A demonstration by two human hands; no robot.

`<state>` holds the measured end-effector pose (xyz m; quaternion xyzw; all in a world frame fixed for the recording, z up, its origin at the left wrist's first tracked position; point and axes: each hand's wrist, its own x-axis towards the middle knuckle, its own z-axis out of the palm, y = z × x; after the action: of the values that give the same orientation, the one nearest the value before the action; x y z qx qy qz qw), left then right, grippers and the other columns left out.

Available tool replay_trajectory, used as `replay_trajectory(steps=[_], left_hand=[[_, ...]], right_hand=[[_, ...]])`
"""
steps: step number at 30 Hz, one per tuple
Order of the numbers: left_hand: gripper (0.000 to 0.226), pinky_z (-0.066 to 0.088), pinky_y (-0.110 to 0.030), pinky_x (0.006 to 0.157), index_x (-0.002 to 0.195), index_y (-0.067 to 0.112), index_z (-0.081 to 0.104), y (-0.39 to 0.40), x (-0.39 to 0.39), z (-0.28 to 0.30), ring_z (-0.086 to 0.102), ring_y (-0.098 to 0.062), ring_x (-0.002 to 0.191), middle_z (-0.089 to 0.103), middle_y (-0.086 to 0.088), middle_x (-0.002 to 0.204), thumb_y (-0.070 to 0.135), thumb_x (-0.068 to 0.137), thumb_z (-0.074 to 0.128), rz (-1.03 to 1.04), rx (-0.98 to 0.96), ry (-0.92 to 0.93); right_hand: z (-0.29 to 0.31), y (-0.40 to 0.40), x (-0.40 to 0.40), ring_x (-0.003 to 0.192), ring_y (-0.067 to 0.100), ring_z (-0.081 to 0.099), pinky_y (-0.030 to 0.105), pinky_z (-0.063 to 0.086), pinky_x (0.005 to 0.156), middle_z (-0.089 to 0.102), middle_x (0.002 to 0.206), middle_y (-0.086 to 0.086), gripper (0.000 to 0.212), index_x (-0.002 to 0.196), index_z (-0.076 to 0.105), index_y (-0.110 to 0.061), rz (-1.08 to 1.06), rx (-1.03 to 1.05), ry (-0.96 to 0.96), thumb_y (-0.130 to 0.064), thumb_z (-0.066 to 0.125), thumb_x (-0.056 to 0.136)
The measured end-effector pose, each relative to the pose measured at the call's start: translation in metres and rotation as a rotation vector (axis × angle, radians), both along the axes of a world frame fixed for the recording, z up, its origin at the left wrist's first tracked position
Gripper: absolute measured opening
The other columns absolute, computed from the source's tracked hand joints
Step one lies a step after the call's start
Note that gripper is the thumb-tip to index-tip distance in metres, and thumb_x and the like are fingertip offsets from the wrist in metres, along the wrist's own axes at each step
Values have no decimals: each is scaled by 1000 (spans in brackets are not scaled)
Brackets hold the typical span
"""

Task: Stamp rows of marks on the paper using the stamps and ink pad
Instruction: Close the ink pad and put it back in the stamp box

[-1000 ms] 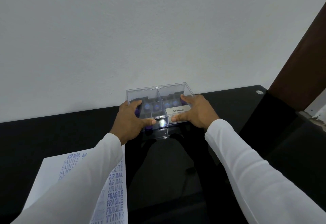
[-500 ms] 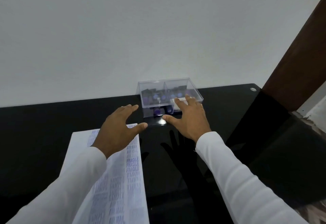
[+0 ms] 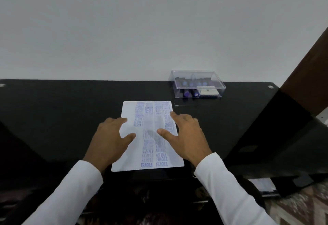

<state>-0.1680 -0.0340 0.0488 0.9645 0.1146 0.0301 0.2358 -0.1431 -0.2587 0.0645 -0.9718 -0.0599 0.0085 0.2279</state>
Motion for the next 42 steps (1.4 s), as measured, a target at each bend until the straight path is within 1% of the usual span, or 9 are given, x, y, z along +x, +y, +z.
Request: replay_trajectory(steps=[7, 12, 17, 25, 30, 33, 35, 38, 42], left_hand=[[45, 48, -34, 89, 129, 20, 60, 15, -20, -22, 58, -24, 107, 60, -5, 116, 38, 89, 72, 46, -68, 79], [29, 48, -34, 77, 105, 10, 61, 11, -14, -33, 57, -22, 90, 62, -4, 102, 29, 87, 72, 144, -91, 74], [21, 38, -28, 53, 82, 7, 53, 3, -1, -28, 57, -21, 69, 60, -7, 83, 19, 87, 70, 301, -187, 163], [19, 47, -30, 62, 80, 7, 59, -2, 15, -26, 61, -25, 74, 63, -7, 84, 21, 85, 71, 335, -326, 229], [29, 44, -39, 80, 106, 7, 54, -9, 22, -25, 49, -38, 117, 46, -22, 134, 22, 87, 68, 388, -316, 288], [16, 46, -34, 73, 83, 5, 50, -12, 25, -27, 58, -28, 89, 59, -14, 107, 12, 89, 63, 369, -379, 214], [11, 45, -31, 64, 83, 6, 51, -12, 27, -27, 53, -21, 70, 57, -7, 85, 7, 89, 60, 368, -439, 147], [14, 39, -28, 53, 100, 3, 54, -9, 27, -30, 52, -18, 70, 55, -5, 86, 6, 88, 58, 390, -486, 73], [15, 36, -25, 50, 88, 2, 64, -7, 31, -34, 54, -16, 67, 62, -5, 84, 0, 86, 49, 344, -469, -23]], right_hand=[[-31, 19, -27, 134, 26, 34, 42, 41, 108, 39, 148, 7, 70, 150, 36, -33, 33, -36, 36, -67, 50, 90], [-46, 22, -29, 121, 28, 40, 42, 42, 100, 44, 129, 10, 61, 137, 46, -21, -142, -150, 74, -59, 56, 91], [-44, 29, -15, 120, 34, 44, 45, 46, 98, 45, 128, 15, 63, 123, 52, -11, -321, -32, 195, -50, 76, 80], [-41, 31, 6, 107, 32, 59, 50, 52, 92, 59, 118, 10, 77, 115, 54, -14, -415, 162, 349, -42, 94, 56], [-39, 30, 11, 115, 32, 52, 46, 50, 97, 50, 127, 13, 63, 115, 57, -15, -399, 142, 378, -36, 91, 66], [-40, 32, 9, 117, 32, 51, 44, 50, 95, 49, 129, 13, 64, 120, 55, -12, -397, 161, 356, -31, 89, 69], [-39, 31, 9, 107, 30, 59, 41, 55, 88, 57, 121, 10, 60, 116, 52, -10, -378, 246, 337, -24, 88, 70], [-37, 27, 10, 97, 26, 64, 37, 57, 78, 61, 112, 7, 56, 112, 47, -11, -359, 365, 304, -18, 86, 73], [-40, 26, 23, 95, 23, 66, 38, 58, 79, 66, 109, 5, 44, 107, 59, -12, -330, 400, 197, -20, 87, 73]])
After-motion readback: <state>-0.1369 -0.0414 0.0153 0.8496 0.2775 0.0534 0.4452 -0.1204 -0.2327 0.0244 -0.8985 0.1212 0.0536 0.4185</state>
